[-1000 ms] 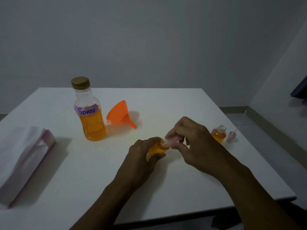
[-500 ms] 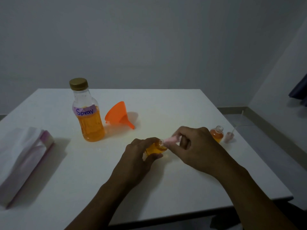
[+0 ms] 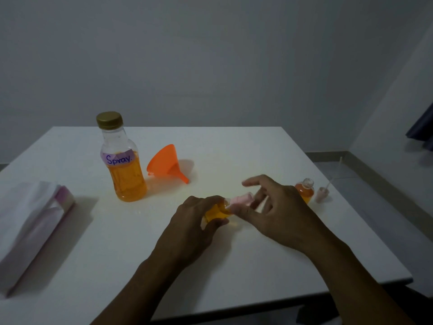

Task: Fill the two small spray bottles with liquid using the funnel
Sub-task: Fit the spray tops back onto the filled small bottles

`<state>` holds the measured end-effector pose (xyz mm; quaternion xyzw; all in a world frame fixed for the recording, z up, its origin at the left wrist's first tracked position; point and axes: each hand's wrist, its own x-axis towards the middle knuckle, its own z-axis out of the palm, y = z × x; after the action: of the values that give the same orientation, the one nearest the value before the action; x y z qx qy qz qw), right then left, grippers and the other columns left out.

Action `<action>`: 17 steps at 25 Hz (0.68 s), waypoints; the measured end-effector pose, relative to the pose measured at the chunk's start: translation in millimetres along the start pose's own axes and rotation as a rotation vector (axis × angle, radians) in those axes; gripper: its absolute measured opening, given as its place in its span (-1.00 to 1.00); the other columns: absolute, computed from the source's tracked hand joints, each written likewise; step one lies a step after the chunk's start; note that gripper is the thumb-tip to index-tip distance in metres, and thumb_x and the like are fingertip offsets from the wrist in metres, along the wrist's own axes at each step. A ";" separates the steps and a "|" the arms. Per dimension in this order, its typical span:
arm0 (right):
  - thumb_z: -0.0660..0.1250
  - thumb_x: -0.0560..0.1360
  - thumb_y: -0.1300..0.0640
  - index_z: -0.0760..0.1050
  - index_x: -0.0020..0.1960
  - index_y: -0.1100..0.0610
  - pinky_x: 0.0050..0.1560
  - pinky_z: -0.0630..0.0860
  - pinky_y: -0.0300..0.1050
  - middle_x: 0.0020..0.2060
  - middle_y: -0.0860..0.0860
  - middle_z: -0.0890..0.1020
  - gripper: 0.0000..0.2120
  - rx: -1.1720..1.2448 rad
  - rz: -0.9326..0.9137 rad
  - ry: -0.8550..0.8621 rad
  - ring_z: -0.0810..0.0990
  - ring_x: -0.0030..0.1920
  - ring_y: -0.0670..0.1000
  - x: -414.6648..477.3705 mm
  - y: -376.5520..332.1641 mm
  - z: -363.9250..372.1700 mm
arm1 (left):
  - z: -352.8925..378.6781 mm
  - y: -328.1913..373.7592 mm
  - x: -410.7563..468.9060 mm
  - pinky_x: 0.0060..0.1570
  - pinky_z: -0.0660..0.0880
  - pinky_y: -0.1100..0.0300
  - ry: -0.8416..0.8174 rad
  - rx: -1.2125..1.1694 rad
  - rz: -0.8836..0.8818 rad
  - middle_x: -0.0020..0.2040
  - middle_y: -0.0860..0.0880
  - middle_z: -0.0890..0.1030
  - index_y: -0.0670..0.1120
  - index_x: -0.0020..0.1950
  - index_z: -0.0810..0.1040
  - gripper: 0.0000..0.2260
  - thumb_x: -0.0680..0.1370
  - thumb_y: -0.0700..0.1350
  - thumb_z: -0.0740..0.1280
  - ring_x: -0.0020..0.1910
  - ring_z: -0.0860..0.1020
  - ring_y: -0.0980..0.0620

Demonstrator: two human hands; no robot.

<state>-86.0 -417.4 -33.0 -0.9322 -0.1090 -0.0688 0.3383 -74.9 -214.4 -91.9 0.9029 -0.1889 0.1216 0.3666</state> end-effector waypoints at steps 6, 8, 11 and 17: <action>0.40 0.49 -0.20 0.55 -0.24 0.01 -0.31 0.45 -0.29 -0.40 -0.12 0.57 -0.70 -0.037 -0.039 0.026 0.56 -0.35 -0.13 3.4 3.0 7.8 | 1.4 0.1 -0.9 -0.02 0.33 0.41 -0.009 0.023 0.019 0.19 0.10 0.58 0.13 0.26 0.51 -0.64 0.47 0.09 0.38 0.04 0.43 0.17; 0.37 0.46 -0.27 0.52 -0.26 -0.05 -0.33 0.40 -0.32 -0.43 -0.13 0.55 -0.69 -0.018 -0.007 0.010 0.56 -0.36 -0.15 3.0 5.2 4.6 | 1.1 1.4 -1.1 -0.03 0.29 0.46 -0.014 0.022 0.016 0.19 0.12 0.57 0.15 0.26 0.50 -0.64 0.47 0.11 0.38 0.02 0.40 0.20; 0.47 0.46 -0.13 0.61 0.06 -0.03 -0.33 0.46 -0.40 -0.24 -0.22 0.63 -0.75 0.030 -0.078 -0.016 0.60 -0.23 -0.27 0.1 6.3 -3.2 | -0.8 2.5 0.9 -0.06 0.27 0.47 -0.022 0.022 0.016 0.17 0.13 0.57 0.16 0.26 0.50 -0.63 0.46 0.11 0.39 -0.01 0.38 0.21; 0.42 0.52 -0.08 0.63 -0.06 0.03 -0.33 0.44 -0.34 -0.32 -0.18 0.58 -0.83 -0.059 -0.112 -0.142 0.57 -0.23 -0.15 1.5 11.2 -1.6 | -1.3 1.5 -1.1 -0.03 0.38 0.38 -0.078 0.011 0.053 0.13 0.14 0.55 0.15 0.22 0.50 -0.65 0.45 0.11 0.41 0.01 0.41 0.19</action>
<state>-81.8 -426.6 -38.4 -0.9367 -0.1826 -0.0248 0.2976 -76.6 -214.2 -90.5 0.9037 -0.2261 0.0972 0.3504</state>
